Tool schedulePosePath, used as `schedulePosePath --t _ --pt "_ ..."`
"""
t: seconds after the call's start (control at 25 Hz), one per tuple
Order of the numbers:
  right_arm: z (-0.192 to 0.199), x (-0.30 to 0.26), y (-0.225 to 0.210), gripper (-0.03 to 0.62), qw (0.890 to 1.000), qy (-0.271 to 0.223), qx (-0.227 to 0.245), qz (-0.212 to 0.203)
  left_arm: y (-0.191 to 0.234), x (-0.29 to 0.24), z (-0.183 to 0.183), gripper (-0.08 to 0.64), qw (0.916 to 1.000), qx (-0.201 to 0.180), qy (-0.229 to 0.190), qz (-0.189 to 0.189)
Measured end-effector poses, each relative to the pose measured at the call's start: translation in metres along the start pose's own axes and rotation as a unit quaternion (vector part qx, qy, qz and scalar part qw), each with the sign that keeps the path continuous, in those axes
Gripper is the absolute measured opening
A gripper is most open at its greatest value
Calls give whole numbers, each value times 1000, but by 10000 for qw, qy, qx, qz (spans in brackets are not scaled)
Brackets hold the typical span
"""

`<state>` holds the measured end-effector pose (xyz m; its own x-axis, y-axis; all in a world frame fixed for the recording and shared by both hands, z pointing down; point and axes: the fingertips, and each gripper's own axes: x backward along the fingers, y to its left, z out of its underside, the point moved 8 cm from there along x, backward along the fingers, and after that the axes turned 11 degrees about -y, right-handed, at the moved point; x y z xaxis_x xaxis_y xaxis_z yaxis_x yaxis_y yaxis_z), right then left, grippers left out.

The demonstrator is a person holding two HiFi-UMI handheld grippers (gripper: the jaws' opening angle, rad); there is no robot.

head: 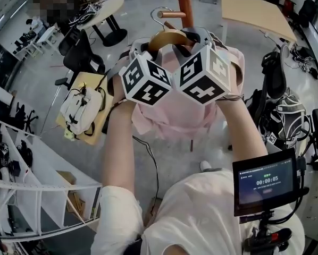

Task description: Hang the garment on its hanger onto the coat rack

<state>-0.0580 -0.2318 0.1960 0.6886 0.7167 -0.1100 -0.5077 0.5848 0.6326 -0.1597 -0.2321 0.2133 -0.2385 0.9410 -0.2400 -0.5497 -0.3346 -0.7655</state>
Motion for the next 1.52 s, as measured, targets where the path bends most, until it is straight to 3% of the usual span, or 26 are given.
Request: schedulePosePath --t 0.32,0.68,0.96,1.32,1.52 --pt "39 -25 -17 146 9993 267 -210 -125 -9 -49 7 51 9997 57 103 229" --pt "49 -37 -10 144 9986 384 -293 -224 -13 -60 23 51 9985 262 113 466" --pt "55 -34 -9 144 9973 527 -425 -272 -19 -67 24 51 9984 214 53 524" --pt "84 -26 -13 146 9940 973 -486 148 -41 -99 14 51 9964 57 -226 817" --pt "94 -20 -13 146 9937 900 -479 457 -50 -113 10 48 9966 -7 -451 687"
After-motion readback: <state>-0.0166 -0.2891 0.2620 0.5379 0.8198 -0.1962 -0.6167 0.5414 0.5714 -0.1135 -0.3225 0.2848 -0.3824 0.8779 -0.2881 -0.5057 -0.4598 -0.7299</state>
